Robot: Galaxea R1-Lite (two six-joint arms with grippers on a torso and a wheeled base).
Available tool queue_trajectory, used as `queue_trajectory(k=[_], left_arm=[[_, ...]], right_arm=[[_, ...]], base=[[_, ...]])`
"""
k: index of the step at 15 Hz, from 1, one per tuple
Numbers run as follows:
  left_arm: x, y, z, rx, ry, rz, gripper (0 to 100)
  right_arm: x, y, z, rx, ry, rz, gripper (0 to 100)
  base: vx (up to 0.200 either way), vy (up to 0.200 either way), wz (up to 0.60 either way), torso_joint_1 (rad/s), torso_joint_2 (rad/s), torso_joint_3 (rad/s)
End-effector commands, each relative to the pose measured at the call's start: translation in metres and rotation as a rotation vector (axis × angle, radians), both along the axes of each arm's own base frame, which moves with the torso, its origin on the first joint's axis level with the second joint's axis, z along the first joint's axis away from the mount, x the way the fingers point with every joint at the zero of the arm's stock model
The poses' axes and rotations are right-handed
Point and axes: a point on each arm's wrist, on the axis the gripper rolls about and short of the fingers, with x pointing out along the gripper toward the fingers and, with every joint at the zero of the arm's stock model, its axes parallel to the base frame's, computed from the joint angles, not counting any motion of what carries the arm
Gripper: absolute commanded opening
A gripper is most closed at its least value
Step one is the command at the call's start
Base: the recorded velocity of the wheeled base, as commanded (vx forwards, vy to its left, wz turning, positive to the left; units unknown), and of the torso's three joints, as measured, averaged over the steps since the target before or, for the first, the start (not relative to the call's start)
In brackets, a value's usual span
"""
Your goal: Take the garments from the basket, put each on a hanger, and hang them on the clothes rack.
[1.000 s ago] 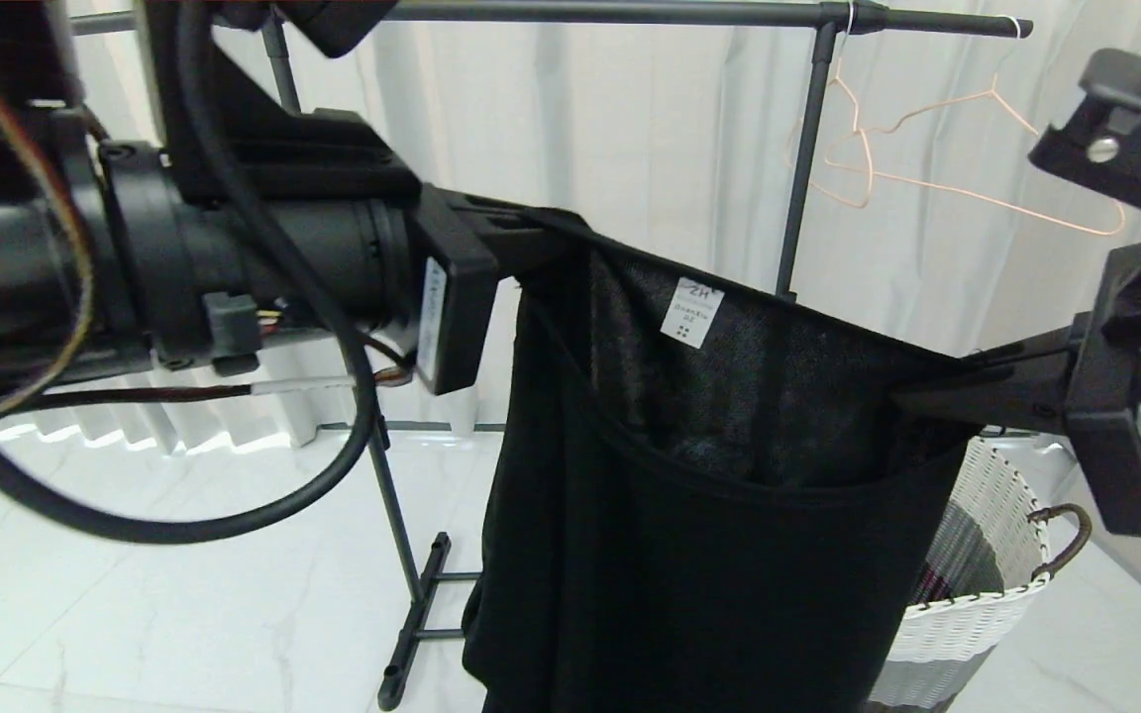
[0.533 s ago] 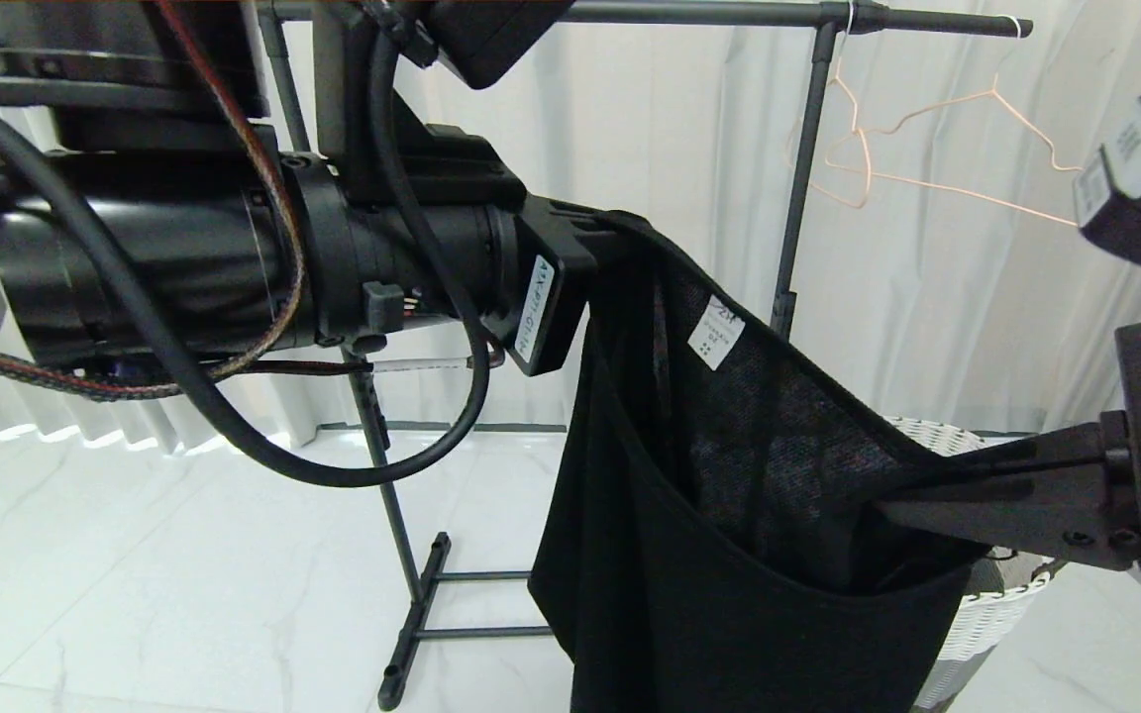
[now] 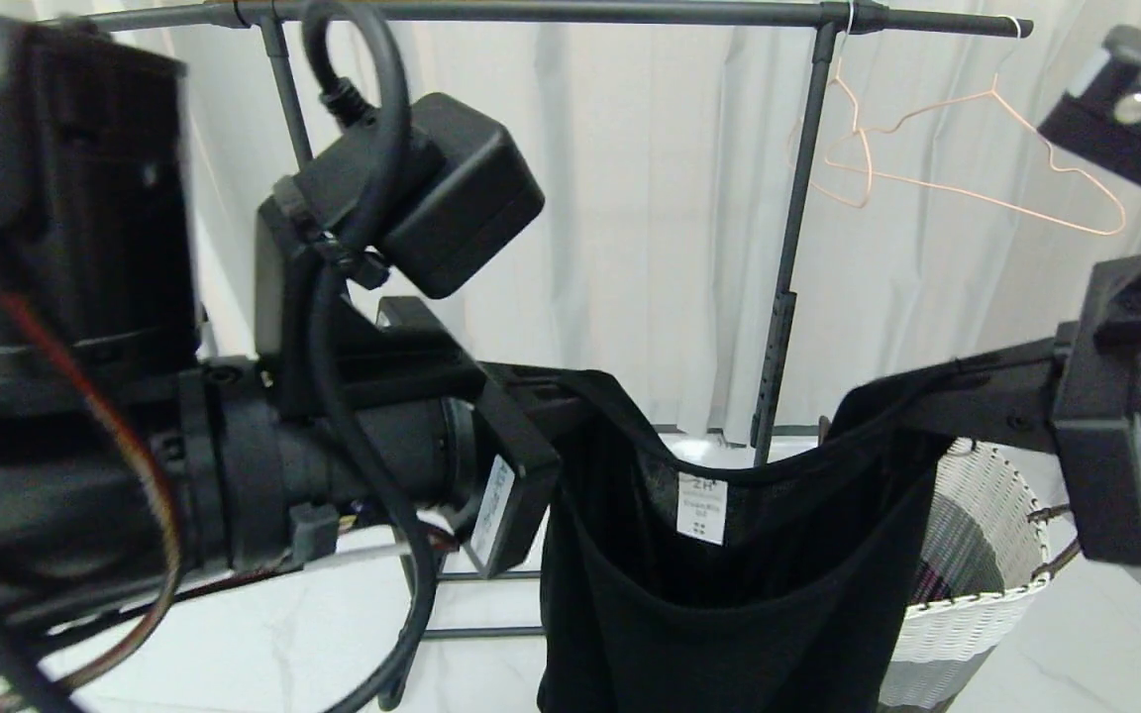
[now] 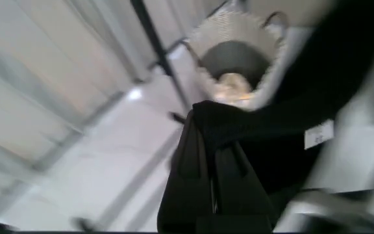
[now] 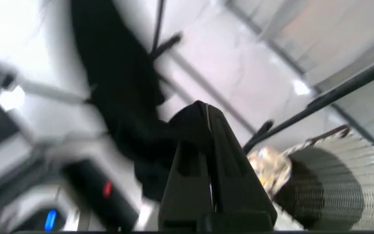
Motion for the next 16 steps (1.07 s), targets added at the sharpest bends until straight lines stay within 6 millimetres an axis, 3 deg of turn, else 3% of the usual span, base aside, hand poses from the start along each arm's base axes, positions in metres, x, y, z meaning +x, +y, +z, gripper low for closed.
queue_trajectory(k=[1, 3, 6, 11, 13, 15, 16], left_arm=[[-0.038, 0.01, 0.011, -0.142, 0.082, -0.019, 0], [-0.055, 0.013, 0.015, -0.203, 0.135, -0.021, 0], [-0.063, 0.019, 0.014, -0.169, 0.151, -0.039, 0], [-0.069, 0.027, 0.014, -0.141, 0.158, -0.049, 0], [-0.066, 0.025, 0.013, -0.106, 0.117, -0.035, 0], [-0.045, 0.027, 0.013, -0.012, 0.009, 0.034, 0], [-0.028, 0.029, 0.019, 0.052, -0.079, 0.072, 0]], right_arm=[[0.023, 0.015, -0.006, 0.016, -0.012, -0.054, 0], [0.038, 0.033, -0.003, 0.079, -0.051, -0.067, 0], [0.049, 0.047, 0.004, 0.102, -0.066, -0.066, 0], [0.048, 0.046, 0.008, 0.112, -0.07, -0.067, 0], [0.045, 0.041, 0.011, 0.119, -0.076, -0.066, 0], [0.035, 0.026, 0.015, 0.101, -0.067, -0.069, 0], [0.022, 0.007, 0.018, 0.064, -0.045, -0.067, 0]], base=[[0.0, 0.0, 0.0, 0.0, 0.0, 0.0], [0.0, 0.0, 0.0, 0.0, 0.0, 0.0], [0.0, 0.0, 0.0, 0.0, 0.0, 0.0], [0.0, 0.0, 0.0, 0.0, 0.0, 0.0], [0.0, 0.0, 0.0, 0.0, 0.0, 0.0], [0.0, 0.0, 0.0, 0.0, 0.0, 0.0], [0.0, 0.0, 0.0, 0.0, 0.0, 0.0]])
